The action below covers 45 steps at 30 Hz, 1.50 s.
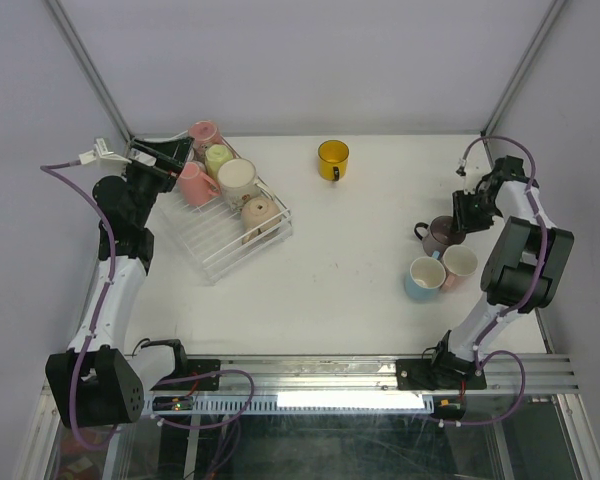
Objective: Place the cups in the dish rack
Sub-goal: Pick up the cup at the center of the board.
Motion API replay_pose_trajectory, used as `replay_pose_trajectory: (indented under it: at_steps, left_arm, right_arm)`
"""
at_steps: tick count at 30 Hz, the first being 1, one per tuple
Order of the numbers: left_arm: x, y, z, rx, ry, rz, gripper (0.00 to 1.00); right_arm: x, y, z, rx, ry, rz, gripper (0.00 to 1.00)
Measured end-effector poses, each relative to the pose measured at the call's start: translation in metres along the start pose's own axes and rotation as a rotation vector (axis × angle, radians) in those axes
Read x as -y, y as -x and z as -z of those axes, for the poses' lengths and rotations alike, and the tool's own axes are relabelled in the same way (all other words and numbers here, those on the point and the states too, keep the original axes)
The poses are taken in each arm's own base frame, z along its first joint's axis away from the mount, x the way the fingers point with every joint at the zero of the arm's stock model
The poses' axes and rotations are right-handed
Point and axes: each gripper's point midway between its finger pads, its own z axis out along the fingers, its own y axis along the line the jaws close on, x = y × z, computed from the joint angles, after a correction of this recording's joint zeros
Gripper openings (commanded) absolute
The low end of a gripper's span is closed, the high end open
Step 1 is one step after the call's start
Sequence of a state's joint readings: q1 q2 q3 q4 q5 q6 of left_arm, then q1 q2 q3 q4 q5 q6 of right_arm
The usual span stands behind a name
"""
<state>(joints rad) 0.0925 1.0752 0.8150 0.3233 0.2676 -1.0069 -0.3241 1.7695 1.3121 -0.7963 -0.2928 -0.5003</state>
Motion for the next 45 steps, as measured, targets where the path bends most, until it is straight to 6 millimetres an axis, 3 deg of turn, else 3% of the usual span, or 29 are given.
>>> replay_pose_trajectory:
  at_steps: [9,18,31,36,45]
  left_arm:
    - [-0.002,-0.008,-0.004,-0.036,-0.013,0.044,0.97]
    - [0.009,-0.012,-0.003,-0.067,-0.066,0.087,0.96]
    - [0.011,-0.023,-0.002,-0.101,-0.111,0.181,0.95]
    - [0.014,-0.029,-0.005,-0.120,-0.127,0.199,0.95]
    - [0.024,-0.055,-0.010,-0.194,-0.161,0.229,0.95]
  right_arm:
    - [0.000,0.006,-0.009,0.024,0.025,0.000,0.03]
    - [-0.009,0.024,-0.013,0.086,0.099,-0.003,0.00]
    - [-0.028,0.102,0.017,0.334,0.209,0.014,0.00]
    - [-0.054,0.132,0.033,0.418,0.263,0.051,0.00]
    - [-0.105,0.184,0.088,0.609,0.358,0.164,0.00]
